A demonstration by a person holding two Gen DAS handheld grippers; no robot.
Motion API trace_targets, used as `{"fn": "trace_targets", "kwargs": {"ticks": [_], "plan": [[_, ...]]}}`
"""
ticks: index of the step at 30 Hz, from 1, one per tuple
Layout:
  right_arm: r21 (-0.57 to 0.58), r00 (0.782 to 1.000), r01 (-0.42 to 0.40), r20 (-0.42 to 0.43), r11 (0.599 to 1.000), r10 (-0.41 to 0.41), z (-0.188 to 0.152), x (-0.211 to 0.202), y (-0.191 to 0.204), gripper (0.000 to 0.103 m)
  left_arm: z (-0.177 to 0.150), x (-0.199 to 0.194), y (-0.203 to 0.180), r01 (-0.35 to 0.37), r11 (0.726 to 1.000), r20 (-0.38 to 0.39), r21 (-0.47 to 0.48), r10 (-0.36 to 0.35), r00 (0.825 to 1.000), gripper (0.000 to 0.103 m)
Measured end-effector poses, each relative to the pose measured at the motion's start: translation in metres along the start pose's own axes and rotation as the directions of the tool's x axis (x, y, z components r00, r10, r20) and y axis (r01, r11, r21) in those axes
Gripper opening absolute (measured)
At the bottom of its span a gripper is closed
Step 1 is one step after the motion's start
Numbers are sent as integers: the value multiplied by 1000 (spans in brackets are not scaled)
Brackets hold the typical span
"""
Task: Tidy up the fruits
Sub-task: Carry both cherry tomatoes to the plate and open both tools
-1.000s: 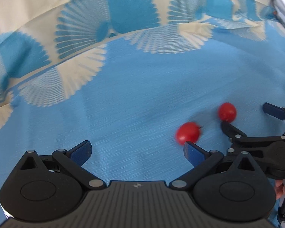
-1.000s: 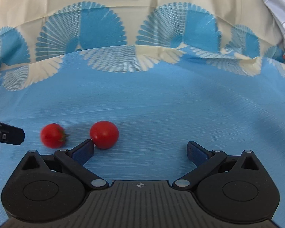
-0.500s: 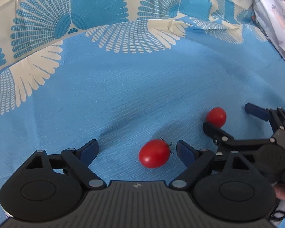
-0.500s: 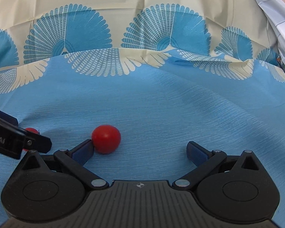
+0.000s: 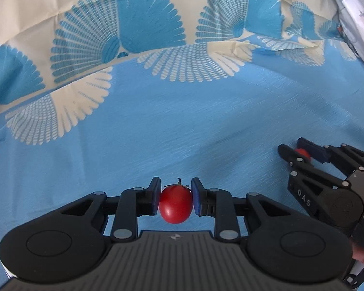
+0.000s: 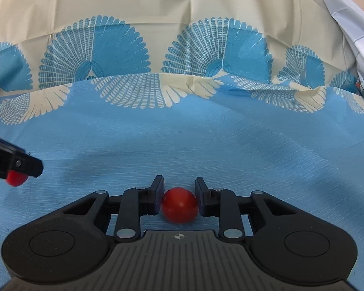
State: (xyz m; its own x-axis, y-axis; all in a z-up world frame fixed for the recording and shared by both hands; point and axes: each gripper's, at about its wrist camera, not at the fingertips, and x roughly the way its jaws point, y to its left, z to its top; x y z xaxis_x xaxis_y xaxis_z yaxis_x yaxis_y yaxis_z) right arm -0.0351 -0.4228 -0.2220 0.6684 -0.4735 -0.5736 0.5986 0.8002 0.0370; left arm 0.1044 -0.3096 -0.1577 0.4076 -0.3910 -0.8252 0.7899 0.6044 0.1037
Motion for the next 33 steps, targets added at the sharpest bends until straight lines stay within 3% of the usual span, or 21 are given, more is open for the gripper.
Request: {"fn": "trace_targets", "kwargs": {"ticks": [4,5,8,10,11,13,14,15,21,27,33], "plan": [[-13,999,48,-18,999,-48,-7,-4,1,54,-13,11,4,-21,1000,-39,-21,20,999,30],[-2,998,48,-27,999,-48,-8,-7,-2,54,-16,15,5,-26,999,-46,-24,24,999,30],[-2,998,45,-33,999,-45,-13,-11,-3,54,-22,16,7,-28,999,-22,-32,28,999,35],[-9,997,61,-36,998,-62,-14,-12,1,53,-23,15,7,-55,998,-15,-27,54,998,50],[-7,997,71,-42,997,-71,-15,-14,2,53,-25,16,8,-58,998,-10,-33,58,998,52],[-10,995,89,-53,996,-89,-16,-17,7,50,-26,16,14,-33,998,-14,-62,32,999,48],[-16,995,83,-55,996,-84,-16,-17,9,36,-25,15,15,-21,997,-17,-75,19,1000,42],[-25,996,70,-56,997,-71,-15,-17,13,31,-24,13,14,-16,997,-21,-79,14,1000,31],[10,997,81,11,997,-81,-10,-23,9,30,-23,-19,7,-34,996,-1,-78,34,999,31],[30,986,165,22,986,-166,-13,-29,2,31,-26,-70,10,-164,983,-64,-77,159,985,31],[12,987,143,72,990,-144,-5,-88,17,31,-49,-139,23,-202,974,-66,-105,196,978,31]]}}
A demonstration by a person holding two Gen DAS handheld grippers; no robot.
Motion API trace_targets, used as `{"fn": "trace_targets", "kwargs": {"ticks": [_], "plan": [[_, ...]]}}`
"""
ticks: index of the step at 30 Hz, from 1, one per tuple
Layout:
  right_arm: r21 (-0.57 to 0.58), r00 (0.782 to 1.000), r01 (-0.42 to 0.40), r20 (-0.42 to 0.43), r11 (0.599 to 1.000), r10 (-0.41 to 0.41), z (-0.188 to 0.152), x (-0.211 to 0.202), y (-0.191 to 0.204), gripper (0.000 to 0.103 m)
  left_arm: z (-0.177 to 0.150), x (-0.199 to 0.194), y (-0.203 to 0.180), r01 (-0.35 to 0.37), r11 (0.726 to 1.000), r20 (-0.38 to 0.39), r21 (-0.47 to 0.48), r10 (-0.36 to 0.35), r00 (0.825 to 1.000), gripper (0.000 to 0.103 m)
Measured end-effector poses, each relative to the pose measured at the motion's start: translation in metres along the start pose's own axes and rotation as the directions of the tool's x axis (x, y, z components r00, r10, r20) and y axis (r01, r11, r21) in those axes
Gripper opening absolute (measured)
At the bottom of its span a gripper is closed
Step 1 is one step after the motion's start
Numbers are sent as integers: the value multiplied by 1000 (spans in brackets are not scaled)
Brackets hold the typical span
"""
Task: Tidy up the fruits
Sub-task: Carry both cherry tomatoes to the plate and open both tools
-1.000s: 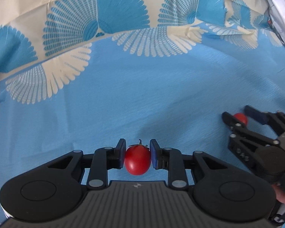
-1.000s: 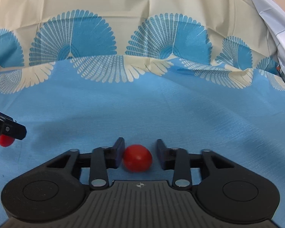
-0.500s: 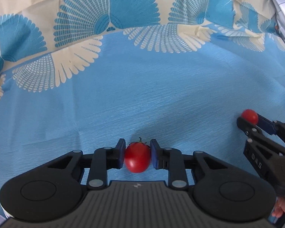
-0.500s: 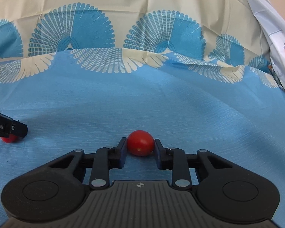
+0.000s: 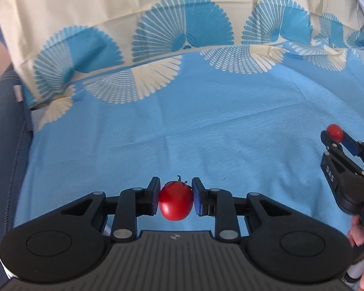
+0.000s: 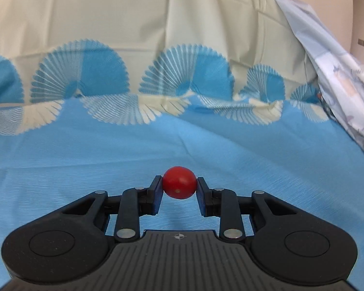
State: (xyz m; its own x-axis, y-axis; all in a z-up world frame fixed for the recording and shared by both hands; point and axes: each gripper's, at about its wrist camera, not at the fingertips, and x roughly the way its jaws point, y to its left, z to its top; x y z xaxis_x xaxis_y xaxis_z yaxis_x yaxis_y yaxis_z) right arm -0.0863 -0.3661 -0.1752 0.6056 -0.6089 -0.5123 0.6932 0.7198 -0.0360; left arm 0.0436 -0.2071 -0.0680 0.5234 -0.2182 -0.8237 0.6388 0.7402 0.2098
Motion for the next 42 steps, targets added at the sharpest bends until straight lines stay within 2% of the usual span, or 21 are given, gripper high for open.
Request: {"fn": "trace_targets", "kwargs": {"ticks": [6,11,14,21,25,29,42], "plan": [[-48,995,-97,21,994,98,2,-90,17,31,-34,-53,33,-19,999,9,-47,19,1000,31],[-91,978,-201,39,975,205,11,-148,48,31,-60,-90,76,-31,992,21,-122,34,999,31],[-112,957,-279,43,954,286,18,-177,70,31,-76,-109,108,-44,983,32,-179,50,998,31],[-188,885,-457,6,869,466,24,-237,127,31,-117,-132,169,-57,956,41,-289,71,997,31],[-229,856,-508,-29,830,516,21,-256,158,31,-132,-132,189,-59,944,34,-325,74,997,31],[-251,841,-535,-68,807,536,18,-262,181,31,-141,-128,206,-57,935,28,-350,71,997,31],[-283,817,-576,-153,767,556,9,-248,222,31,-145,-87,225,-49,918,-20,-393,44,999,31]]}}
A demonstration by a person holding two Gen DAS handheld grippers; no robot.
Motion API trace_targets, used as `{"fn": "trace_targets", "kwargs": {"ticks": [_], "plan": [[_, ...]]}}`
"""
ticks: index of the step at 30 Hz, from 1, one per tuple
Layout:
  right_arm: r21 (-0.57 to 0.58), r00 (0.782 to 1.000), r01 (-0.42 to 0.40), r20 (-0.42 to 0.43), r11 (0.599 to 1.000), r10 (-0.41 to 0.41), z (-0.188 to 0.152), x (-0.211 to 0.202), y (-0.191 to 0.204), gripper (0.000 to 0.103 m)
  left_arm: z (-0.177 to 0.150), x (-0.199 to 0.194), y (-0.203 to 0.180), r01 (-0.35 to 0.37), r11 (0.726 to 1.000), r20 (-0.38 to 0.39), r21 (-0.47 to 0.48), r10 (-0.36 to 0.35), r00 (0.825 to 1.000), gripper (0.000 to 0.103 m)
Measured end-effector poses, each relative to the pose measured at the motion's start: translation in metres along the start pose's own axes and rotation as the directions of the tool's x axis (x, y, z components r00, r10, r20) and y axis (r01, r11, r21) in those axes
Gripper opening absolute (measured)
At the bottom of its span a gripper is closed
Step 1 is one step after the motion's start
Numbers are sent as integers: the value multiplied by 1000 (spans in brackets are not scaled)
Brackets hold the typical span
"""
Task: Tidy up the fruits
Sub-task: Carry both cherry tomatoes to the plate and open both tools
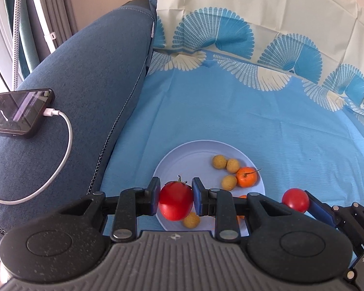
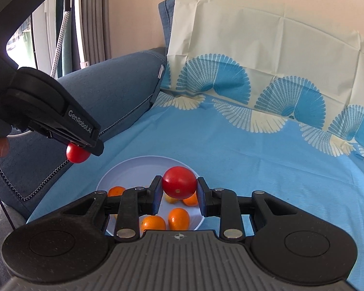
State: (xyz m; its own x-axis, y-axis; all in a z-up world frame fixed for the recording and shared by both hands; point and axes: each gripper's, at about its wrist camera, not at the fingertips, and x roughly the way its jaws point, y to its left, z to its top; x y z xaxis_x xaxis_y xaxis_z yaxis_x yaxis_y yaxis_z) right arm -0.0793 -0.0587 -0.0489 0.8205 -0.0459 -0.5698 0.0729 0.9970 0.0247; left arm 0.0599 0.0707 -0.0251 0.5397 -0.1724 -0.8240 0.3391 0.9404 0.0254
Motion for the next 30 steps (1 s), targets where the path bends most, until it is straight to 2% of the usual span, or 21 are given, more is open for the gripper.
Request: {"fn": "trace_targets", "kwargs": {"ticks": [19,28,30], "plan": [[-40,996,-53,-81,998,49,-9,63,7,31,10,61,-8,-23,1000,-59,17,24,998,31],[-49,993,-60,-103,997,54,-12,75,8,31,11,77,-9,-32,999,-74,31,34,997,31],[-49,993,-59,-104,997,54,-12,78,7,31,12,78,-9,-31,999,-71,43,34,997,34]]}}
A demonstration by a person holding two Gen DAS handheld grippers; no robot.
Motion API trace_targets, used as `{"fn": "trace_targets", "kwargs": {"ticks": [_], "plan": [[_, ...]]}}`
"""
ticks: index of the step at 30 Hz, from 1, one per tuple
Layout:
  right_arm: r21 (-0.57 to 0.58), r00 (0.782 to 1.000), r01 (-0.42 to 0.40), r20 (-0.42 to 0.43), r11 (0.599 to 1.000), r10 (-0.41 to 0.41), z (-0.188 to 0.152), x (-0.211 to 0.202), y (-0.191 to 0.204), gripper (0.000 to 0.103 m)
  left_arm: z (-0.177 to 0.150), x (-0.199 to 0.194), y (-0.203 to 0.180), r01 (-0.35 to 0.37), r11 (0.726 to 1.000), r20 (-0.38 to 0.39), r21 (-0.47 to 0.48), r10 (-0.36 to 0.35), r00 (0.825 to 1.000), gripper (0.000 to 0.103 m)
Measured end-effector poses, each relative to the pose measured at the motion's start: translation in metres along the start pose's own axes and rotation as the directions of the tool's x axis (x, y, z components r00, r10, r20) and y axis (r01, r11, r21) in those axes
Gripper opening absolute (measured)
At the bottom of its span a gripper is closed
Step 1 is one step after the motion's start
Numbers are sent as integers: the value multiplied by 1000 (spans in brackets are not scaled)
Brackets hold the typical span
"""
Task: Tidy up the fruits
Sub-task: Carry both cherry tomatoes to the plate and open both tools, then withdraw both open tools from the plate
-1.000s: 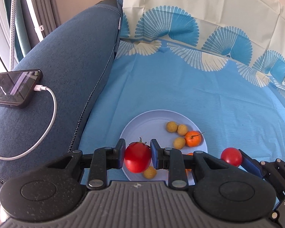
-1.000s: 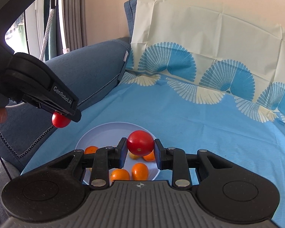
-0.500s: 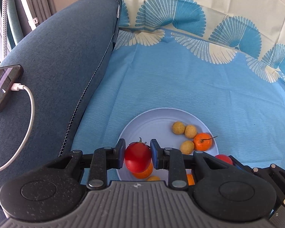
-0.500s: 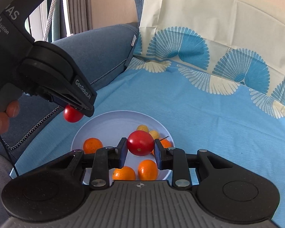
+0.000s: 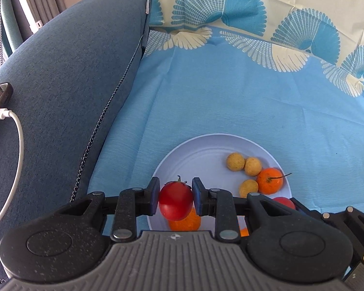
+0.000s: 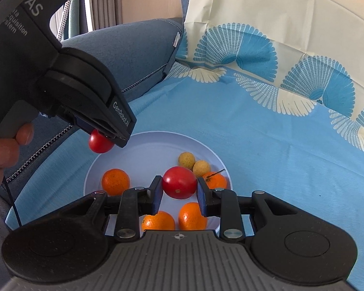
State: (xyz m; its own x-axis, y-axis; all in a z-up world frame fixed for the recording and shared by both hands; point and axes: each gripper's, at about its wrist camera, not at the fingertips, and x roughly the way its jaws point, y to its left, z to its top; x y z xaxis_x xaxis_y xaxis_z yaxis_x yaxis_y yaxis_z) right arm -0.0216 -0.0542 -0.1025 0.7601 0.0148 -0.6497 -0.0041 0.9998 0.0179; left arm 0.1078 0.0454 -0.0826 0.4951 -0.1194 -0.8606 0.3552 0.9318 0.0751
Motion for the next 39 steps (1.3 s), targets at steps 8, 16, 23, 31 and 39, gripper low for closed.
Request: {"fn": "trace_targets", "kwargs": {"ticks": [8,16,23,31,39], "plan": [[12,1000,1,2,1000,-1,1,-12,-2,72,-7,-31,13,2,1000,61,-13,-1,998,103],[100,998,60,-23,993,-58,-23,-72,-9,99,-60,-78,19,-56,998,30,12,56,998,103],[129,998,68,-2,989,-68,-32,-115,1,102,-89,-117,25,-48,998,47,-35,49,998,103],[129,993,88,66,988,-97,-36,-157,13,102,-112,-155,17,-49,999,101,-10,49,994,103],[138,990,97,89,986,-110,-46,-184,18,102,-132,-179,11,-48,999,130,-19,50,990,103]]}}
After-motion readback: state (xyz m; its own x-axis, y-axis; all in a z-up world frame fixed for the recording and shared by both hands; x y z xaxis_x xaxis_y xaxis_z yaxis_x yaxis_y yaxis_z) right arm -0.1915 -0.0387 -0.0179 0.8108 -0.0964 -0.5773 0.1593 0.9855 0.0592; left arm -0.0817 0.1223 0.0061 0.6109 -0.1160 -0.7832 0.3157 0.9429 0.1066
